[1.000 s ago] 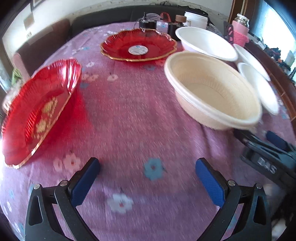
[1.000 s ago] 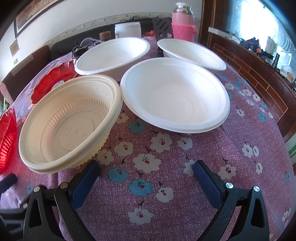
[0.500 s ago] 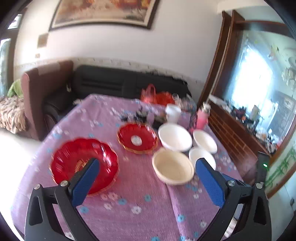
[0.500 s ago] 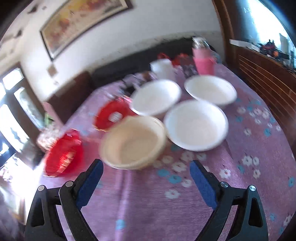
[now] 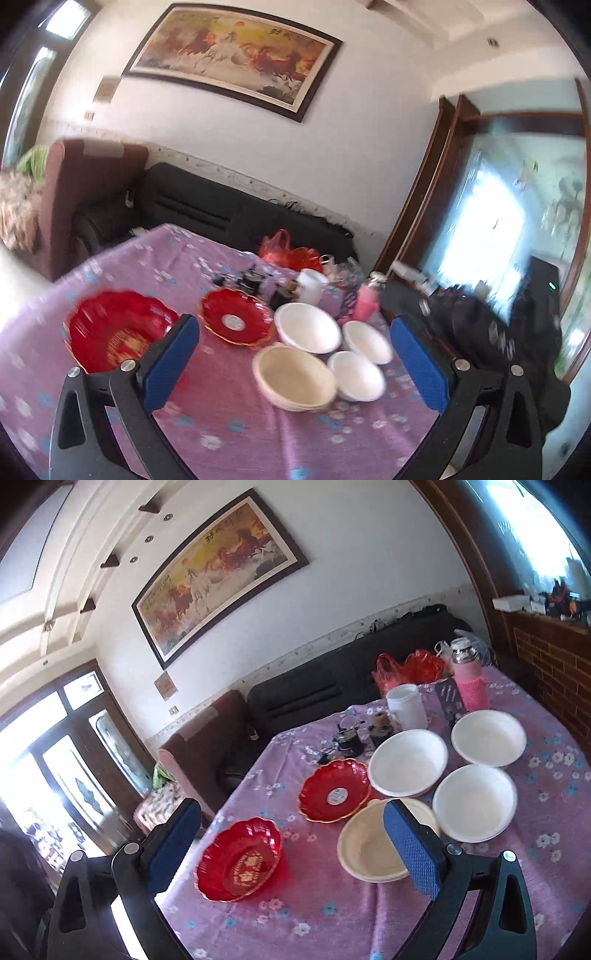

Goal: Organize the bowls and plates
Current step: 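Move the right tool toward the smaller red plate with gold rim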

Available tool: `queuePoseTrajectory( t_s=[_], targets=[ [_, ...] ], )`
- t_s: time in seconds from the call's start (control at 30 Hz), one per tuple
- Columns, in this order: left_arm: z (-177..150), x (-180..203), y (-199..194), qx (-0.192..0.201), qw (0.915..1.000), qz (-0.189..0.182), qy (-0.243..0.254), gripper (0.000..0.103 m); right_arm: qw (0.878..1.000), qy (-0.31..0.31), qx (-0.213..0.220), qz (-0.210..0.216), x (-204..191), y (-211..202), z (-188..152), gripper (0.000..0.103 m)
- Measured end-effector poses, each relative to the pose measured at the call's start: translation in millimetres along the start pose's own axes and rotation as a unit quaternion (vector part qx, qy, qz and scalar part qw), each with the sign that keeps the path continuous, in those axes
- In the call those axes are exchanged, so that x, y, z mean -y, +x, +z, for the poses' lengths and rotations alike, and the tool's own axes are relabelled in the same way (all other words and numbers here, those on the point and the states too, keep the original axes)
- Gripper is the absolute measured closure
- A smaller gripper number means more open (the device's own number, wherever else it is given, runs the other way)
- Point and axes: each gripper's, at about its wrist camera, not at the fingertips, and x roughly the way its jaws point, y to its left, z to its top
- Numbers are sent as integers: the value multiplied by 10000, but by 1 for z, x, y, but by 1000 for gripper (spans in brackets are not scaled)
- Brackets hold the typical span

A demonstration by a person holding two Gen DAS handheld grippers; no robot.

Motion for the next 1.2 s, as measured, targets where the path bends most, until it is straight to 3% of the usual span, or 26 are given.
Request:
queuePoseTrajectory(
  t_s=[0.1,0.2,0.27,0.37,0.5,0.67,0.77,0.87,0.93,1.07,1.13,1.2],
  targets=[
    [-14,4,9,-65,9994,-104,-321,0,9987,462,24,194,0,7,9,1],
    [-19,-2,8,-124,9965,-323,-760,0,9985,536,67,19,1,19,13,1],
    [-20,-1,4,-34,9962,-265,-825,0,9979,608,131,-193,4,25,12,1],
    [-21,8,-4,263,9983,28,-520,0,9939,976,199,-474,16,27,6,1],
    [-20,22,-17,663,9968,424,-142,0,9906,1249,-80,-560,32,42,-1,1],
    [-24,33,-27,916,9948,387,226,0,9827,1800,-422,-106,54,58,-18,1],
    [-16,31,-30,972,9928,479,515,0,9878,1446,-504,-268,53,61,-15,1],
    [20,17,-42,1089,9902,560,675,0,9965,504,155,-653,42,33,6,1],
    [54,12,-54,1344,9849,676,861,0,9926,-90,734,-959,33,9,27,1],
    [141,22,-72,1966,9598,1242,1570,0,9654,-1259,1553,-1675,-2,-27,96,1],
    [184,28,-59,1896,9497,1596,1915,0,9499,-1589,1904,-1900,-18,-41,129,1],
    [216,24,-34,1563,9499,1852,1975,0,9353,-1865,2184,-2067,-33,-45,158,1]
  ],
)
